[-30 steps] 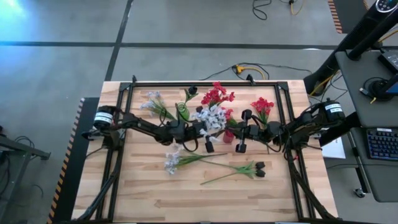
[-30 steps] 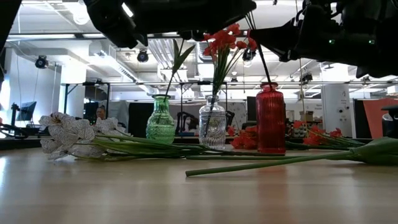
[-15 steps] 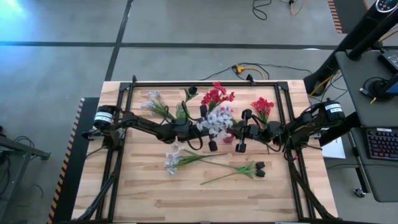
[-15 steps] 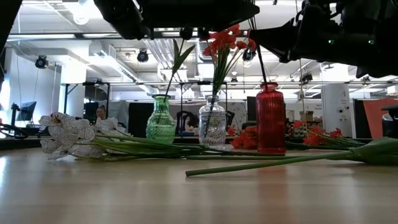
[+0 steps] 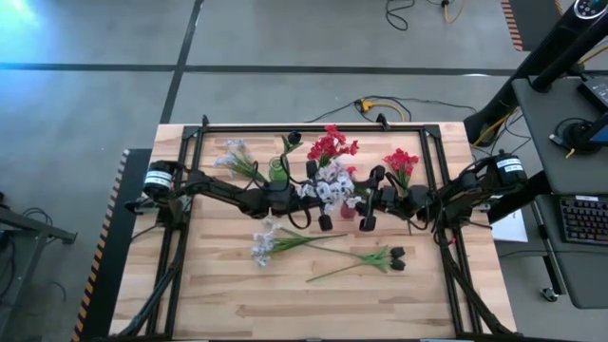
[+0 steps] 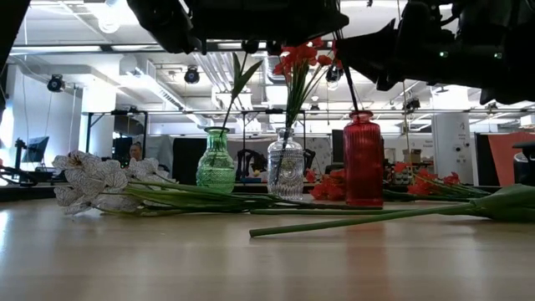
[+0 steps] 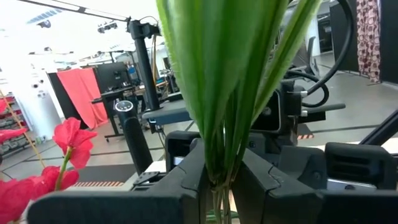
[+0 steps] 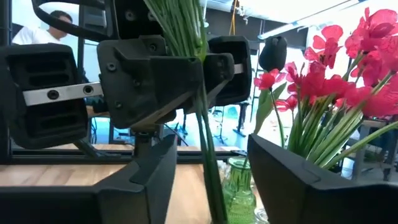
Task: Sort flowers into vase by color
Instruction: Put the middle left white flowers into the red vase, then put the bottom black tulip into the green vase
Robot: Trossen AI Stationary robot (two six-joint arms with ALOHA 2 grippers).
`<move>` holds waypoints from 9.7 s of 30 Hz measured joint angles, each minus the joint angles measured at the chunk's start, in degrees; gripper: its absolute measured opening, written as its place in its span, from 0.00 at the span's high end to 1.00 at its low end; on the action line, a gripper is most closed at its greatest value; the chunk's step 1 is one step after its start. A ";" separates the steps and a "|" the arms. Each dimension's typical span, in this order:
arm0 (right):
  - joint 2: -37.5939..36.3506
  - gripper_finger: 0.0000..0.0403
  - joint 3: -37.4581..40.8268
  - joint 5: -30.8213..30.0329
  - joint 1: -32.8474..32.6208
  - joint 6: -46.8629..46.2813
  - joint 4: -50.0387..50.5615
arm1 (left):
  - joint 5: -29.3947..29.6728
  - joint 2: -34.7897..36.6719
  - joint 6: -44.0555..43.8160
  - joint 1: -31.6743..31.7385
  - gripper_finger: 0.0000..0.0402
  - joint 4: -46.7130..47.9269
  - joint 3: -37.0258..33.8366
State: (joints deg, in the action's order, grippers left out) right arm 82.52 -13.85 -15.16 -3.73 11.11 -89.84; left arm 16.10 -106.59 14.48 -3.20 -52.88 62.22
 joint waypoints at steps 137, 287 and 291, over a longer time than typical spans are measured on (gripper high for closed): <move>-22.25 0.97 -6.40 -21.05 -8.24 4.23 31.00 | 21.04 25.29 -2.86 -10.86 0.36 42.88 -1.17; -25.18 0.51 -24.80 -49.24 -19.91 -37.53 105.24 | 51.52 35.10 -52.63 -38.96 0.36 84.64 -5.25; -25.14 0.51 -29.72 -47.58 -19.91 -50.73 121.63 | 50.35 35.08 -52.80 -38.95 0.36 84.65 -5.25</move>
State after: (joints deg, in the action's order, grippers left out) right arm 57.39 -43.57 -62.74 -23.64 -39.61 31.79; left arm 66.44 -71.50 -38.32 -42.15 31.77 56.97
